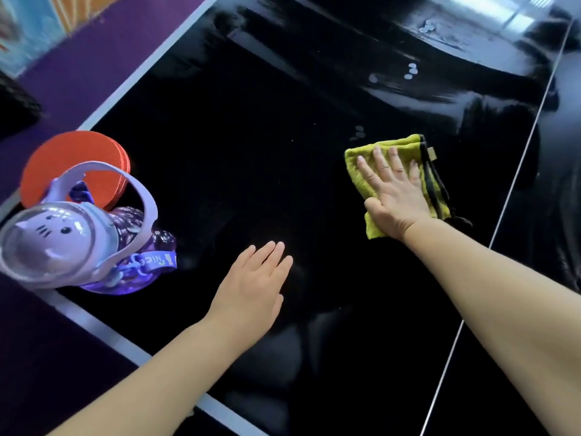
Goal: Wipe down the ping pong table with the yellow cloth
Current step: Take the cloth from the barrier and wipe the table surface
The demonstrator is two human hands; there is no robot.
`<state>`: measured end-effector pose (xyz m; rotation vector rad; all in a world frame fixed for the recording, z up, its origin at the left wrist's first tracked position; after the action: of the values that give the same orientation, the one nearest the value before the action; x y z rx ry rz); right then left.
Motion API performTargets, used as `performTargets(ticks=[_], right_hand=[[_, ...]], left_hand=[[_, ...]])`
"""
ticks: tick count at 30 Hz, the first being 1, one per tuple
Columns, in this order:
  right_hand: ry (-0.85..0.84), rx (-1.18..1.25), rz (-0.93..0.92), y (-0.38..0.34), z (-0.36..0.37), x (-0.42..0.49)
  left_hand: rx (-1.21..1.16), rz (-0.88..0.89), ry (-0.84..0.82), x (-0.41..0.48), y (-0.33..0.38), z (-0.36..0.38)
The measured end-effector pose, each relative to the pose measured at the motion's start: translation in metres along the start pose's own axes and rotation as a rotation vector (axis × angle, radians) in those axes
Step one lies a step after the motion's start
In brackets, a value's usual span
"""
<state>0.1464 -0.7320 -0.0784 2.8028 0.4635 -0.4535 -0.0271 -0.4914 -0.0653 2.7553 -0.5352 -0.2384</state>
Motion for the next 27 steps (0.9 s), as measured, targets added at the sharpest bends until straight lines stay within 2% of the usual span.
performTargets(ticks=[7, 15, 20, 27], right_hand=[[-0.004, -0.014, -0.115, -0.091, 0.018, -0.091], [-0.021, 0.073, 0.036, -0.213, 0.028, -0.198], [-0.049, 0.14, 0.231, -0.289, 0.027, -0.24], [-0.192, 0.352, 0.625, -0.328, -0.001, -0.22]], left_hand=[[-0.005, 0.078, 0.004, -0.038, -0.007, -0.008], [0.016, 0.161, -0.058, -0.119, -0.039, -0.035], [-0.051, 0.229, -0.001, -0.158, -0.067, -0.069], [-0.106, 0.308, 0.067, -0.179, -0.104, -0.121]])
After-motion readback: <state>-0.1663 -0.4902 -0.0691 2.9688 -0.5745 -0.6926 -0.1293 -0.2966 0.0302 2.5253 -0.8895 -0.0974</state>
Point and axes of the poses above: each hand's wrist, its own x-axis towards the middle knuckle, its own z-axis out of the palm, y = z × x, the point moved 2 cm from there along x, towards the middle knuckle, and after that the axes turned 11 degrees about -x, right-handed, at the moved point
